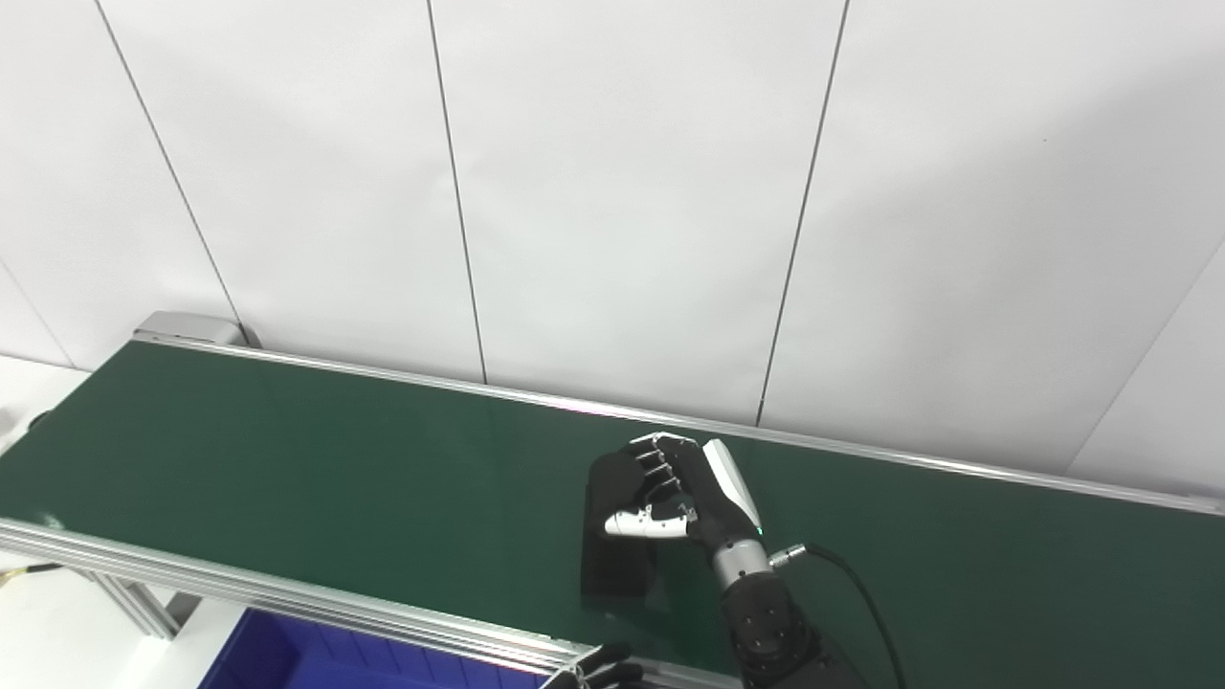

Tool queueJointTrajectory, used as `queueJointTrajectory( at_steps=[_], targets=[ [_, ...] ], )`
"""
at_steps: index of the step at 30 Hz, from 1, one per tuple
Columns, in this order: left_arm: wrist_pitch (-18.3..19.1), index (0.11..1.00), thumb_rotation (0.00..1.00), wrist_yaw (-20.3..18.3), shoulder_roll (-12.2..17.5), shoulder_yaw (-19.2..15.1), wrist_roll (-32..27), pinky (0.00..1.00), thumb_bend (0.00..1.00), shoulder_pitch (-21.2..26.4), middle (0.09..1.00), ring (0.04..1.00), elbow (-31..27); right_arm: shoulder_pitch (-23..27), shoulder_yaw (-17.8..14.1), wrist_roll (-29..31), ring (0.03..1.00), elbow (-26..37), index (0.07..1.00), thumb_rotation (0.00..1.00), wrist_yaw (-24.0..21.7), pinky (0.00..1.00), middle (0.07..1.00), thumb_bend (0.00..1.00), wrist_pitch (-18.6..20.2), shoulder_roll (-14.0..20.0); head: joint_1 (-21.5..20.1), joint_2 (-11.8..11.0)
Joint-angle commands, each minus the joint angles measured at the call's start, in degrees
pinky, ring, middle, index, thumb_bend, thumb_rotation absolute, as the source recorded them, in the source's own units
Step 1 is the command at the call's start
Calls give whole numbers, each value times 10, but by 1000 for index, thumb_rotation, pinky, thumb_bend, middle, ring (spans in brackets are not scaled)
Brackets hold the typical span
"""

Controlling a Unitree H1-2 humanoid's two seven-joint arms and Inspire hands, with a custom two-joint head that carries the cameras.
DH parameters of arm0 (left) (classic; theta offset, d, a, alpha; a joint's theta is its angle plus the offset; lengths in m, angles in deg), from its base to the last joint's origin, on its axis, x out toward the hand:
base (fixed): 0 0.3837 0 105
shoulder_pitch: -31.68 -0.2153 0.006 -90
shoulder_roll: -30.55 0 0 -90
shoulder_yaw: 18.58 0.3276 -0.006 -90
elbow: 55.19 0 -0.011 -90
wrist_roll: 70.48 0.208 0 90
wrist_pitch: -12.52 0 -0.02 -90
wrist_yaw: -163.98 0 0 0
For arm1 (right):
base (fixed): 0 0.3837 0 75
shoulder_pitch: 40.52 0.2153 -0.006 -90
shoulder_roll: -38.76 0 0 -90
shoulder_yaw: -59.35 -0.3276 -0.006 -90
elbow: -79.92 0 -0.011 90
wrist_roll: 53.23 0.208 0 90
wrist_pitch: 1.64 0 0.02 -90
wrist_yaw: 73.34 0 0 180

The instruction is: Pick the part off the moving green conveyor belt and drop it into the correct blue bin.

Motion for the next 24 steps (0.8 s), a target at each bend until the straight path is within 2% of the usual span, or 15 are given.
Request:
queueJointTrajectory(
  at_steps=[1,8,19,24],
  targets=[
    [-26,806,547,-6,-5,3,-1,700,822,0,776,742,-13,18,-2,-1,456,13,508,0,14,474,482,519,-37,-7,0,0],
    [-26,809,553,-4,-4,2,4,697,820,1,775,741,-13,16,-4,1,462,24,503,0,12,491,482,520,-33,-6,0,0],
    [-26,810,554,-5,-4,1,3,702,811,2,778,744,-11,10,-5,-1,452,25,507,0,20,470,483,520,-52,-4,-4,-2],
    [-26,810,554,-8,-3,-1,-2,704,815,3,780,744,-10,-5,-17,15,450,59,505,0,6,459,488,520,-44,-1,-9,-2]
  ],
)
